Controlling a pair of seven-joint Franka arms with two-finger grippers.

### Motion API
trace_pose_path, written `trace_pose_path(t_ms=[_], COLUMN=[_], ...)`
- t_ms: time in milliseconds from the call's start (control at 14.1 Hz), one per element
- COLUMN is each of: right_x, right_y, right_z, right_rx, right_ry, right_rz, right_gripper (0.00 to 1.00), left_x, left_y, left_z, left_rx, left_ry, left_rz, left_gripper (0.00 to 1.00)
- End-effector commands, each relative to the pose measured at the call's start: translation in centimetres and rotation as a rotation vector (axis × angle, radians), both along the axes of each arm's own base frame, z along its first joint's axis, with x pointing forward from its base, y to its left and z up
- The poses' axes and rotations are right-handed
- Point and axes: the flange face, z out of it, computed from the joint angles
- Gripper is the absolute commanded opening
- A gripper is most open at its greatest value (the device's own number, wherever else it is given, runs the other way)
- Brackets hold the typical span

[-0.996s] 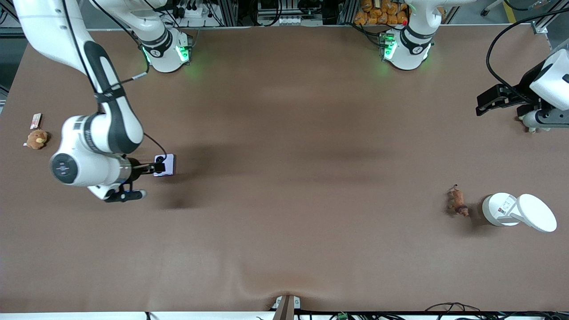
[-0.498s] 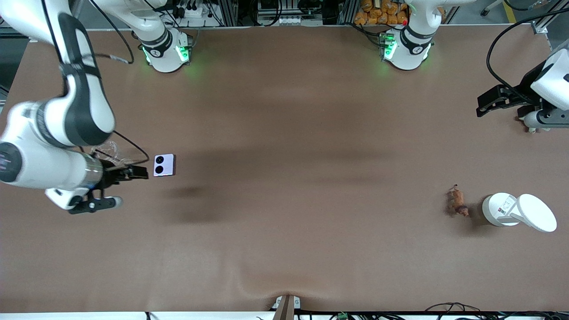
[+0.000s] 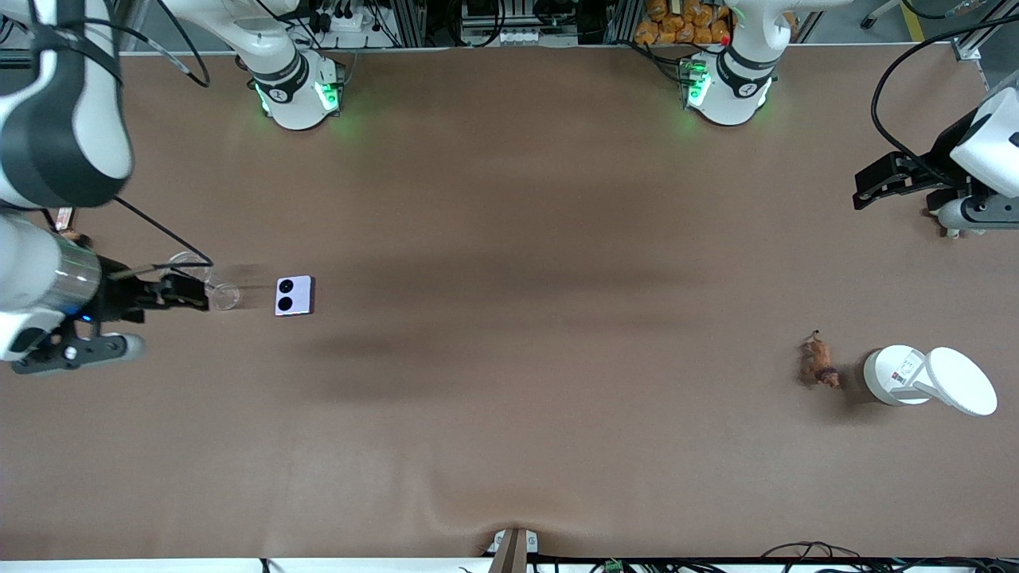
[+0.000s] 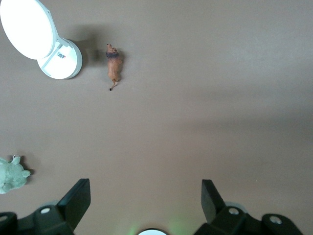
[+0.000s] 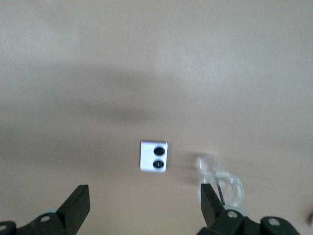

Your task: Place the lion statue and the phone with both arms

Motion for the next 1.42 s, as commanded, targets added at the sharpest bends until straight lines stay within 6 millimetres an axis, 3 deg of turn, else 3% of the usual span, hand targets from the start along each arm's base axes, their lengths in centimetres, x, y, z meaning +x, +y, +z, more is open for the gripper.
trace_pose_path(t_ms=[0,213,427,640,925,1351], right_x=[-4.0,-7.8,-12.5,-15.5,-15.4,-13.9], right_y=[-0.3,-1.2,-2.3,-3.4,-4.9,-4.8], right_z=[6.8,10.3,11.4,10.6,10.2,10.3], right_rx=[0.004,-0.009,-0.015,-0.020,-0.021,-0.024], right_ry=[-0.023,0.009,-0.002,-0.024,-0.012,-0.054], right_rz=[-0.140,-0.238,-0.259,-0.285,-0.356,-0.376], right_gripper=[1.00,1.00,1.00,1.00,1.00,1.00], left_x=[0.4,0.5,0.5,0.6,0.6,0.5], left_y=[0.3,0.4,0.5,0.4,0.3,0.3], left_z=[-0.2,-0.3,-0.3,-0.4,-0.3,-0.3], left_rx=[0.007,0.009,0.009,0.010,0.010,0.010], left_ry=[-0.011,-0.010,-0.010,-0.011,-0.014,-0.014], left_rz=[-0.007,-0.007,-0.005,-0.007,-0.011,-0.016], left_gripper=[1.00,1.00,1.00,1.00,1.00,1.00])
